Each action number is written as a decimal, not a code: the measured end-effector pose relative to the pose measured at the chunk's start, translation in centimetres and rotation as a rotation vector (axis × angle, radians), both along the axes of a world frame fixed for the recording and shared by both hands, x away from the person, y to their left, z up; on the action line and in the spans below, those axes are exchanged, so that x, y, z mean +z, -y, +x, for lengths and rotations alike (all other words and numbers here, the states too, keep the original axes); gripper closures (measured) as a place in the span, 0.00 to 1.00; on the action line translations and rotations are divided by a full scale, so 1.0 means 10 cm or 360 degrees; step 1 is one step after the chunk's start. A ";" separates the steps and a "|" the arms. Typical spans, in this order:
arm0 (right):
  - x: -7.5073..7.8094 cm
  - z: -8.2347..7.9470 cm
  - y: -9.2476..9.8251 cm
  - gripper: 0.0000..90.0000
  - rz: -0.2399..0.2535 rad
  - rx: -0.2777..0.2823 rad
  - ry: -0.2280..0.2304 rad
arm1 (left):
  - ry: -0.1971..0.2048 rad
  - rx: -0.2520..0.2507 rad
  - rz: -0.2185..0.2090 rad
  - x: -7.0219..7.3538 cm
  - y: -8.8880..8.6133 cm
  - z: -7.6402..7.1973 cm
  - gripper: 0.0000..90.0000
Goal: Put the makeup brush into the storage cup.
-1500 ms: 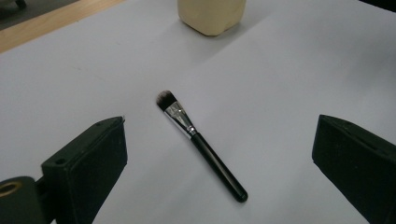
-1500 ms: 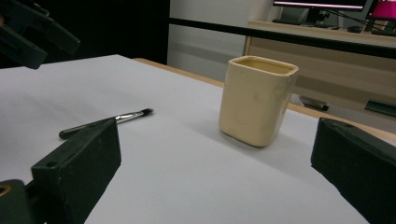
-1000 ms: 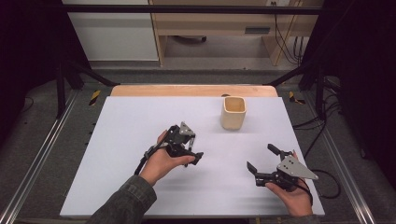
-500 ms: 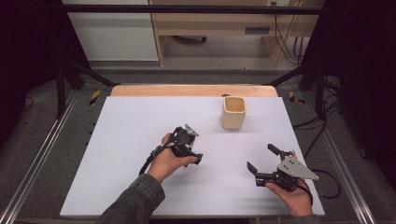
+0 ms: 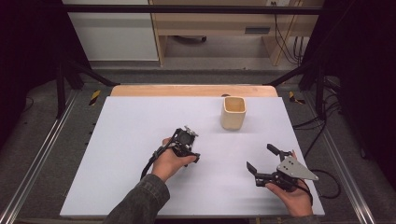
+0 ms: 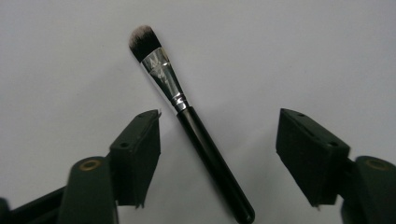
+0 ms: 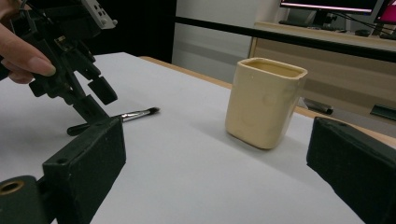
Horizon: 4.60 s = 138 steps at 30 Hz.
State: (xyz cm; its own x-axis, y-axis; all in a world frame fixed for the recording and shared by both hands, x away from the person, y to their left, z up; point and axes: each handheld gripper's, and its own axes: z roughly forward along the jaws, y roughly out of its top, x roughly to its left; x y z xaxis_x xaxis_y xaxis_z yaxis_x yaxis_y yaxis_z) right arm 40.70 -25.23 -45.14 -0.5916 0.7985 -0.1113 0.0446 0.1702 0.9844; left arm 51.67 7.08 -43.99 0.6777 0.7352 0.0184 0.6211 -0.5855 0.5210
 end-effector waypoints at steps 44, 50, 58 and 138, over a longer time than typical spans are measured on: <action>0.00 0.00 0.00 0.05 0.0013 0.0004 -0.0003 | -0.0074 0.0119 0.0045 -0.05 0.02 0.04 0.64; 0.00 0.00 0.00 0.04 0.0016 0.0000 -0.0001 | -0.0074 0.0131 0.0036 -0.05 0.02 0.03 0.66; 0.00 0.00 0.00 0.04 0.0016 0.0001 -0.0002 | -0.0075 0.0129 0.0045 -0.07 0.02 0.04 0.69; 0.01 -0.01 0.00 0.05 0.0017 0.0002 -0.0007 | -0.0034 0.0055 0.0030 -0.08 -0.08 0.01 0.88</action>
